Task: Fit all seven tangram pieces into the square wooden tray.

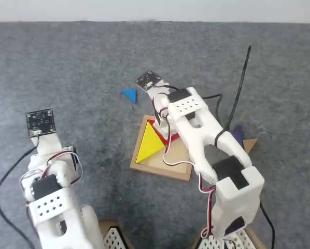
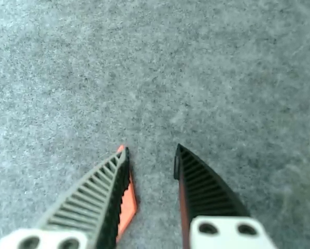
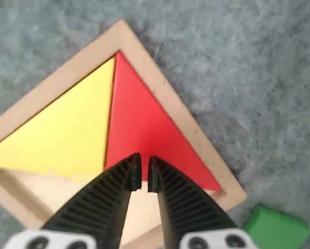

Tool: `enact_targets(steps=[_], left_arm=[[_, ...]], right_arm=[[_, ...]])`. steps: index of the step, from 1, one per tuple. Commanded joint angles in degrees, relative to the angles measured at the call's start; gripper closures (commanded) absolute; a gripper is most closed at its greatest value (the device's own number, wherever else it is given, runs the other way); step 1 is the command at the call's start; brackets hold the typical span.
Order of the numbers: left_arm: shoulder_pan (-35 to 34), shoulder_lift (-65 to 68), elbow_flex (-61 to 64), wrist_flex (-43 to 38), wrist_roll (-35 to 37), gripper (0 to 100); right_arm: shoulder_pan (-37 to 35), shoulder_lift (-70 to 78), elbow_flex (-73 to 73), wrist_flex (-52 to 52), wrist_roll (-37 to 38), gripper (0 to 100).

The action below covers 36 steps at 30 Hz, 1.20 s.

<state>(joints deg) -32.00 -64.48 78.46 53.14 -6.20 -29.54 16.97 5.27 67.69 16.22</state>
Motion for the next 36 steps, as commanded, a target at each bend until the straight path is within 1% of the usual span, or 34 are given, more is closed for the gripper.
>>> enact_targets(steps=[1,5,9,13,17,19,21,23,25,28,32,36], left_arm=[[0.0,-1.85,-0.48,-0.09,-0.09,86],[0.0,-1.85,-0.48,0.0,-0.26,86],[-0.09,-1.85,-0.57,-0.09,-0.44,86],[0.0,-1.58,-0.4,0.0,-0.44,86],[0.09,-1.49,-0.13,0.09,-2.11,86],[0.09,-1.58,0.22,0.09,-2.37,86],[0.26,-1.76,0.48,0.09,-2.37,86],[0.35,-1.76,0.48,0.09,-2.37,86],[0.35,-1.76,0.57,0.09,-2.37,86],[0.35,-1.76,0.57,0.09,-2.37,86],[0.18,-1.76,0.66,0.09,-2.37,86],[0.18,-1.58,0.84,0.18,-2.37,86]], right_arm=[[3.21,-8.48,-5.71,7.16,-0.44,96.1],[6.46,-20.09,-5.45,12.0,0.0,96.0],[9.36,-28.44,-1.41,15.52,6.68,95.7],[15.87,-32.22,6.24,16.48,8.35,95.7],[23.08,-37.23,18.55,14.99,18.02,95.5],[26.33,-40.66,25.23,10.95,20.31,92.0],[28.7,-42.86,30.68,6.02,21.36,84.4],[29.49,-43.3,34.11,2.07,23.12,77.9],[29.41,-42.51,35.16,-0.57,22.68,76.8],[28.44,-39.34,34.73,-5.32,18.99,76.8],[28.35,-31.96,33.76,-12.26,18.37,76.6],[28.18,-25.8,29.89,-12.26,16.79,76.8]])
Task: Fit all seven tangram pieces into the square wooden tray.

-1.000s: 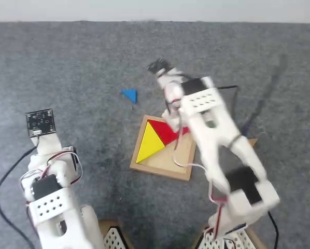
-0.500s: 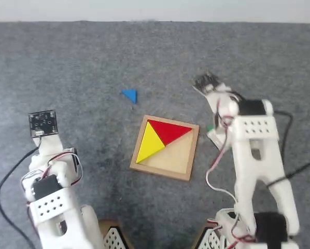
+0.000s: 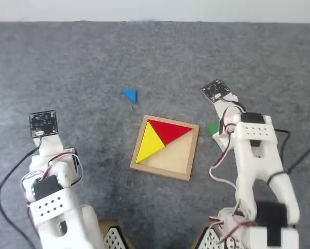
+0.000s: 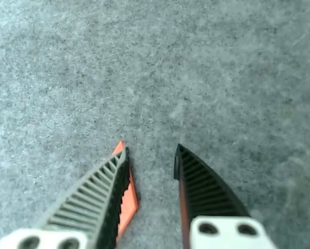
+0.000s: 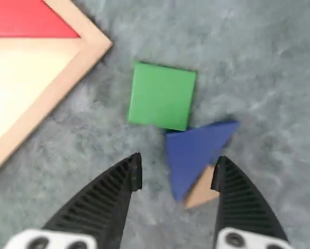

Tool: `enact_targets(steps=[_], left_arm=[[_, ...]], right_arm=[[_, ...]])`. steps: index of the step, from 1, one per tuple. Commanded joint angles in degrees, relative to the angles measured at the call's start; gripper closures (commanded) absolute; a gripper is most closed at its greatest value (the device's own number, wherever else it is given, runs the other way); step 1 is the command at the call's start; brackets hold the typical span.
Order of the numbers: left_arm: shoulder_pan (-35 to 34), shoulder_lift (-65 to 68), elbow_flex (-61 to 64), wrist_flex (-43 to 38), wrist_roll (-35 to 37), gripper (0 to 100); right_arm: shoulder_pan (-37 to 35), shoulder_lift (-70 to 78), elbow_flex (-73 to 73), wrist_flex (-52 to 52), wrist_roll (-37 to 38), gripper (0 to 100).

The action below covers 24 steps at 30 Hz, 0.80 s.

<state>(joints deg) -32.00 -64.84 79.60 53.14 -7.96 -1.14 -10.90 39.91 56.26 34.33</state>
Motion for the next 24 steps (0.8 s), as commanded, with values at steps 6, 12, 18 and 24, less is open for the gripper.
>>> enact_targets(steps=[6,12,18,24], left_arm=[[0.09,-1.41,0.75,0.18,-2.11,86],[0.09,-1.41,0.66,0.79,-2.73,86],[0.09,-1.41,0.75,1.32,-4.22,86],[0.0,-1.49,1.54,2.11,-6.07,86]], right_arm=[[4.53,-1.1,-8.62,6.55,2.64,76.8],[6.81,-5.58,-8.44,14.55,8.7,76.8],[10.77,-5.58,-2.99,9.45,20.13,76.8],[9.1,-5.58,-1.76,0.84,2.29,76.7]])
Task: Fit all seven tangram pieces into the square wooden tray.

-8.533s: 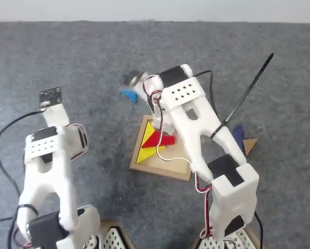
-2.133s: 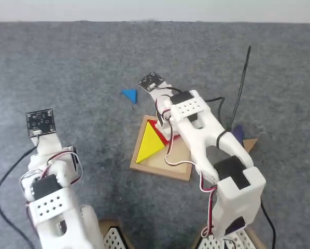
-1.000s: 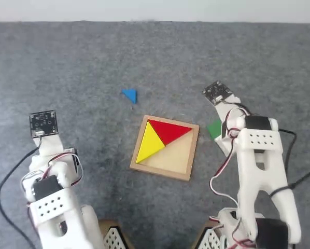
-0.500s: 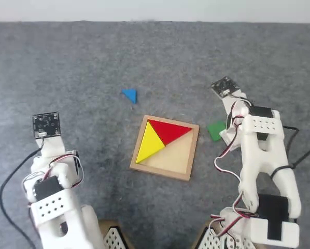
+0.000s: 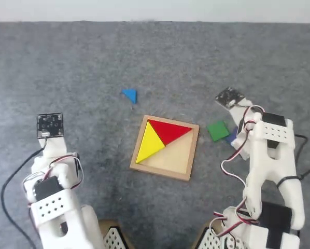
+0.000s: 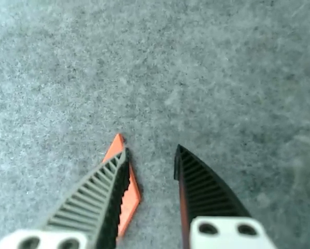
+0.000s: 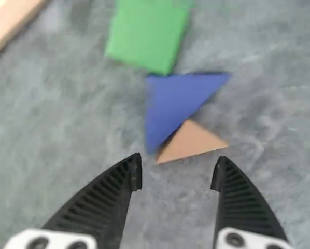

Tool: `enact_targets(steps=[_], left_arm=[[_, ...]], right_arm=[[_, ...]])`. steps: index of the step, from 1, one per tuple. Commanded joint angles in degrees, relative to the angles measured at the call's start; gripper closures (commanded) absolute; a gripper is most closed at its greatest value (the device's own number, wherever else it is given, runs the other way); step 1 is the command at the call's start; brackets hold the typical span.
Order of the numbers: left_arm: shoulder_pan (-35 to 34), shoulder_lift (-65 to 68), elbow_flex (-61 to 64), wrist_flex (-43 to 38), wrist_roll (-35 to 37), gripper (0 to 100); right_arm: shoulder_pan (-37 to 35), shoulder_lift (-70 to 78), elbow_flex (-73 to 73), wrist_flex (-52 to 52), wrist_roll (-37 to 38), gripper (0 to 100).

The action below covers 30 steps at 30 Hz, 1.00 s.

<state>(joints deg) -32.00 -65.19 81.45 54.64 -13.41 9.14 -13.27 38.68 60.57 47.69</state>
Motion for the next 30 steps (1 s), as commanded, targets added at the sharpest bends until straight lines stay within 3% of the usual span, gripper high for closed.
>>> enact_targets(steps=[1,5,9,11,16,23,30], left_arm=[[0.0,-1.14,-0.22,0.35,-0.62,86],[0.0,-1.14,-0.13,0.18,-2.29,86],[0.0,-1.14,0.48,0.18,-2.9,86],[-0.09,-1.14,0.57,0.18,-2.9,86],[-0.09,-1.14,0.57,0.18,-2.9,86],[-0.09,-1.14,0.66,0.09,-2.9,86],[-0.09,-1.14,0.66,0.09,-2.9,86]], right_arm=[[-2.24,-3.21,-0.53,-4.09,-15.74,76.6],[-5.93,-1.19,-0.7,-5.14,-31.47,76.4],[-5.05,4.79,-1.49,-9.54,-40.79,76.4],[-5.14,8.4,-1.49,-11.56,-39.82,76.4],[-5.32,14.11,-3.34,-13.85,-28.13,76.4],[-6.81,19.21,-9.76,-11.74,-23.91,76.4],[-6.64,30.29,-24.53,1.19,-24.18,76.8]])
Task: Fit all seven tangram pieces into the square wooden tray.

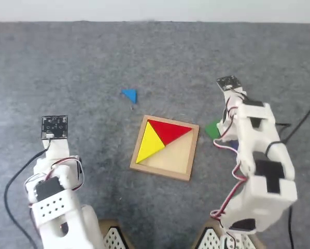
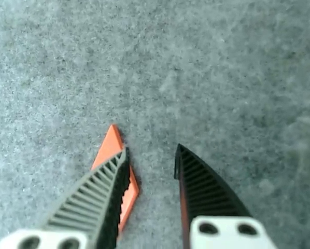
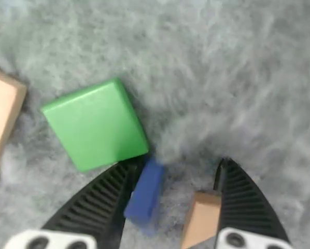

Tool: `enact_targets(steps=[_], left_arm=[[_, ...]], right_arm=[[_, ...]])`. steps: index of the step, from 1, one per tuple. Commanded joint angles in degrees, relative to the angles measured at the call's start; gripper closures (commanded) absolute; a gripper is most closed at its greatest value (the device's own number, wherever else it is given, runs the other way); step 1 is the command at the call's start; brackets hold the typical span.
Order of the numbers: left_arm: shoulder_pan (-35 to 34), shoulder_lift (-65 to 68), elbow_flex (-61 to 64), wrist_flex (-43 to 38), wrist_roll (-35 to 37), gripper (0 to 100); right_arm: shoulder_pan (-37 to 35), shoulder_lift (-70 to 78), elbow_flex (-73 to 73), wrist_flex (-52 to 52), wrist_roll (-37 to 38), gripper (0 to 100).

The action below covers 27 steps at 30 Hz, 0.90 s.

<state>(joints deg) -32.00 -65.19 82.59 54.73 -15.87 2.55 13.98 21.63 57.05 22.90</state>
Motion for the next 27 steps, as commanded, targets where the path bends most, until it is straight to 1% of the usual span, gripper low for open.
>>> enact_targets(steps=[1,3,8,9,12,23,25,27], left_arm=[[-0.09,-1.14,-0.48,0.0,-0.44,86],[-0.09,-1.14,-0.48,0.0,-0.44,86],[-0.09,-1.14,-0.48,0.0,-0.44,86],[-0.09,-1.14,-0.48,0.0,-0.44,86],[-0.09,-1.14,-0.48,0.0,-0.44,86],[-0.09,-1.14,-0.48,0.09,-0.53,86],[-0.09,-1.14,-0.48,0.09,-0.53,86],[-0.09,-1.14,-0.48,0.09,-0.53,86]], right_arm=[[-0.04,4.44,-9.32,6.29,0.62,76.8],[-0.04,6.64,-11.87,8.48,0.62,78.9],[-0.13,5.93,-13.27,9.19,0.79,97.6],[-0.13,5.14,-13.27,9.45,0.97,99.6],[-0.04,2.33,-13.19,10.86,0.97,96.7],[-0.57,-10.95,-13.27,21.49,0.79,97.9],[-1.98,-13.67,-13.36,23.69,0.44,97.9],[-5.85,-15.78,-13.27,24.66,-2.81,97.8]])
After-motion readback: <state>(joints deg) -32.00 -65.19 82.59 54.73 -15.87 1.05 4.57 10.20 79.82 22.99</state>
